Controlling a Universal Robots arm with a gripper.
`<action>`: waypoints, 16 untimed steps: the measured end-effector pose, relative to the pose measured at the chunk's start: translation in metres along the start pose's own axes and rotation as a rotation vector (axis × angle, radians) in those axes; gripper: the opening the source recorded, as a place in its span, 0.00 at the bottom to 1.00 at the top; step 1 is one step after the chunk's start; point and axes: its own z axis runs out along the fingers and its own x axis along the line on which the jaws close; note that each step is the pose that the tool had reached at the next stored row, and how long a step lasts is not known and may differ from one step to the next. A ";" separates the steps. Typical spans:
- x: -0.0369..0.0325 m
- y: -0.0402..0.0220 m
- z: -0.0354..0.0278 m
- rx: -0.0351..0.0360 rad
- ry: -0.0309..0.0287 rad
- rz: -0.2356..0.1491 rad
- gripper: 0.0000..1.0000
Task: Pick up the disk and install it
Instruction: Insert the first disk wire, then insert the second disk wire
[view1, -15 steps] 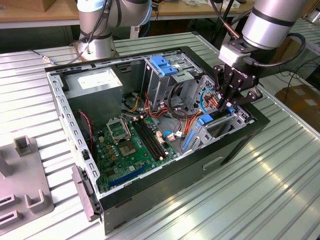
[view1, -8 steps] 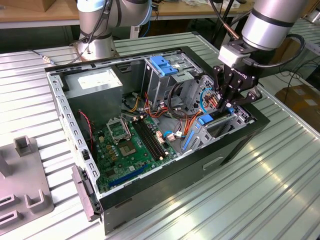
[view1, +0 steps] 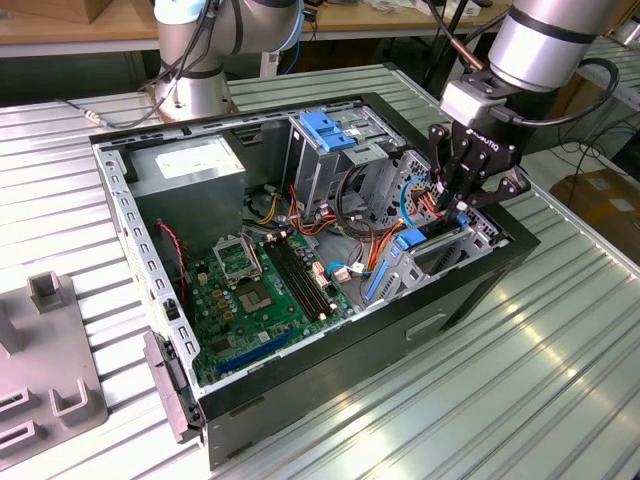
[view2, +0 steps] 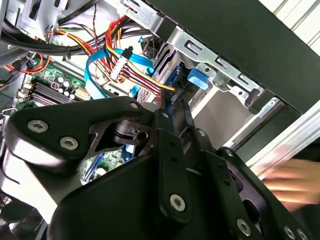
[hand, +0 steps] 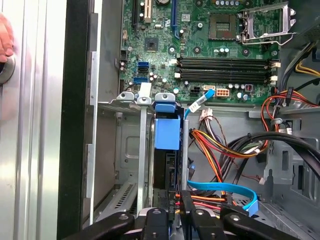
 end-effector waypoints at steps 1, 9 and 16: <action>0.0000 0.0000 0.0000 0.0000 -0.0001 0.000 0.23; 0.0001 0.0000 -0.0008 0.0000 0.0000 0.000 0.10; 0.0001 0.0000 -0.0016 0.0000 -0.0001 0.000 0.10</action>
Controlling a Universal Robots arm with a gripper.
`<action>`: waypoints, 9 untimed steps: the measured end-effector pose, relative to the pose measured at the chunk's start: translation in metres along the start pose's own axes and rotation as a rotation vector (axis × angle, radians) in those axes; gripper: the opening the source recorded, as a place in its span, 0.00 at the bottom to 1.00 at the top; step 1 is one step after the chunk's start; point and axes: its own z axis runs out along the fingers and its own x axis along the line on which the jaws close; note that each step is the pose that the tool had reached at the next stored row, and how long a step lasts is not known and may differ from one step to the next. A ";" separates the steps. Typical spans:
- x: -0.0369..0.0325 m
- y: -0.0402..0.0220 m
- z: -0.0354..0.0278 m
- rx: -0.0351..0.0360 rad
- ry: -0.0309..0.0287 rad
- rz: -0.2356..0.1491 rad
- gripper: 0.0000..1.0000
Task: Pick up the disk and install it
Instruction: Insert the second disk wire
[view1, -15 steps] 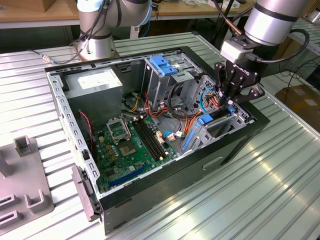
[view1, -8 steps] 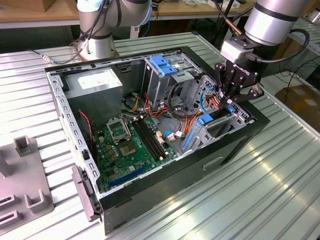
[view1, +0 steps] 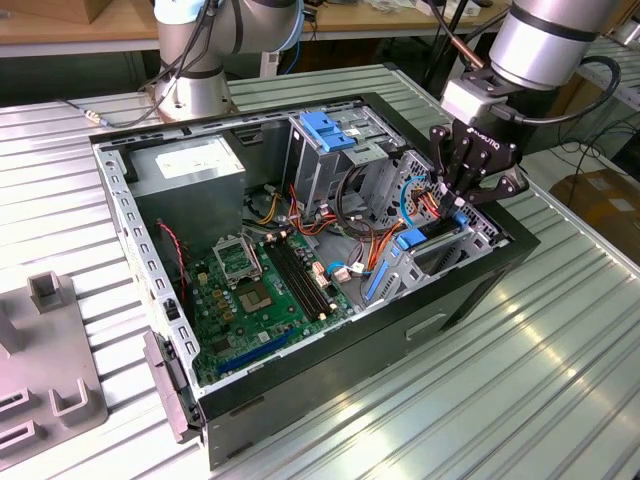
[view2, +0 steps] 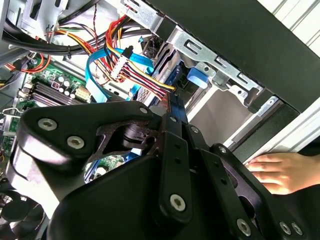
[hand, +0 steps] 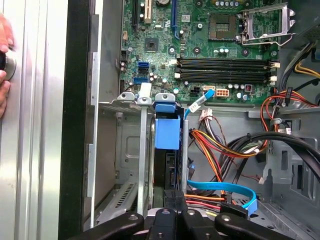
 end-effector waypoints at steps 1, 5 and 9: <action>0.0000 0.0000 0.0000 0.0000 -0.0001 0.000 0.10; 0.0001 0.0000 -0.0017 0.0001 -0.0024 0.000 0.10; 0.0005 0.0001 -0.0077 0.0001 -0.0027 0.000 0.10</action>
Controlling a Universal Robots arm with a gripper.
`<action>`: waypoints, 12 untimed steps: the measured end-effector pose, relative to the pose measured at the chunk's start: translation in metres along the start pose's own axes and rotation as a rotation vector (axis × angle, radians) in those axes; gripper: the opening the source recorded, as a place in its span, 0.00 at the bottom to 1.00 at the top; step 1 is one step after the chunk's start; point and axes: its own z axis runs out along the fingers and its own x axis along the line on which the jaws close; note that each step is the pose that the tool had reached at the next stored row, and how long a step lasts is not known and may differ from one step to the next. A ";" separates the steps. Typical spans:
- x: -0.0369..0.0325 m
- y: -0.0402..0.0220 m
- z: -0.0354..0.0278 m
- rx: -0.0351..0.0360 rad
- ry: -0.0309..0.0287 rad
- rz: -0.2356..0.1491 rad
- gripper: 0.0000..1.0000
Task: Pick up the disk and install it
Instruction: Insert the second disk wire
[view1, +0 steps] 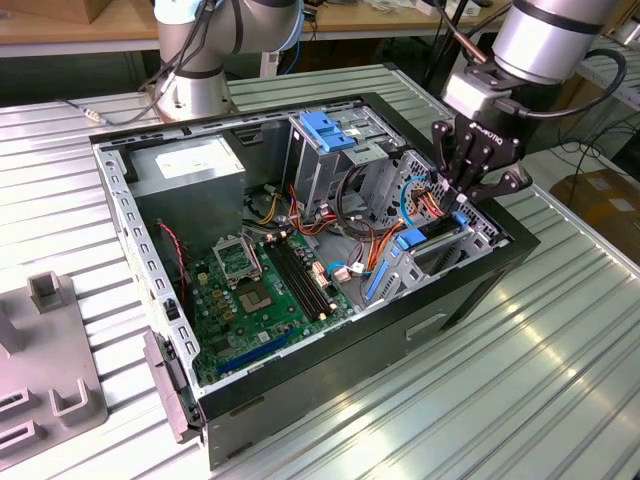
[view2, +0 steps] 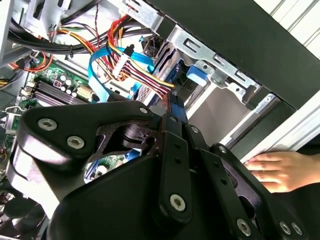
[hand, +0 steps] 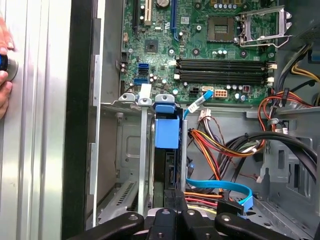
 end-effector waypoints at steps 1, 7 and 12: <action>0.0001 0.0000 -0.0014 -0.0001 0.0000 0.000 0.10; 0.0007 0.0002 -0.0122 0.0000 0.0000 0.000 0.10; 0.0011 0.0003 -0.0175 0.0000 -0.0003 0.000 0.10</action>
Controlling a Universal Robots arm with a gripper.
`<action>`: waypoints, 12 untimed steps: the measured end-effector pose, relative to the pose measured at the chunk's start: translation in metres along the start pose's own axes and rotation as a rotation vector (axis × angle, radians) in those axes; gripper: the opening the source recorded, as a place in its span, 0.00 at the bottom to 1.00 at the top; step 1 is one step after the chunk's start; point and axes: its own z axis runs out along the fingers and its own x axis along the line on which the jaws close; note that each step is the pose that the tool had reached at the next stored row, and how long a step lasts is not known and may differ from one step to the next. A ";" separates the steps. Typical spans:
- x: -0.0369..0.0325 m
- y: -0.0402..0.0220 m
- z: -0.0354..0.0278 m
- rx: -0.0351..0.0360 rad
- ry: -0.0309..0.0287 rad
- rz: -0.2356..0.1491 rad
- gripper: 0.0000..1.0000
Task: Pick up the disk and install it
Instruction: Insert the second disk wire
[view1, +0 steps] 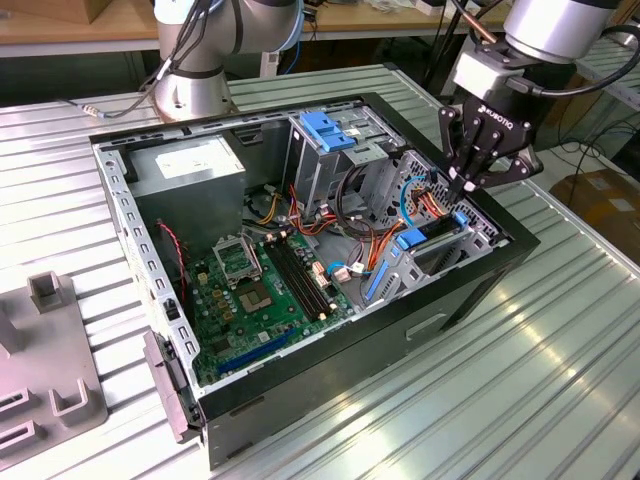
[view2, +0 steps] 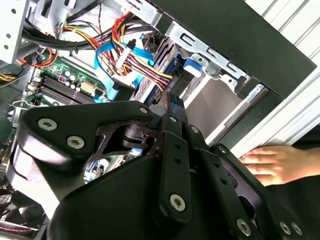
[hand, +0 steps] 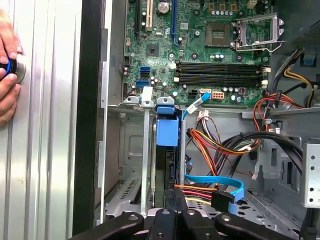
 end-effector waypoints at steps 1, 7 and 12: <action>0.0000 0.0000 0.0000 -0.0001 -0.0001 0.000 0.10; -0.0002 0.0001 -0.0004 -0.0004 -0.0008 0.000 0.10; -0.0048 0.0012 -0.0010 -0.0053 -0.0011 0.000 0.10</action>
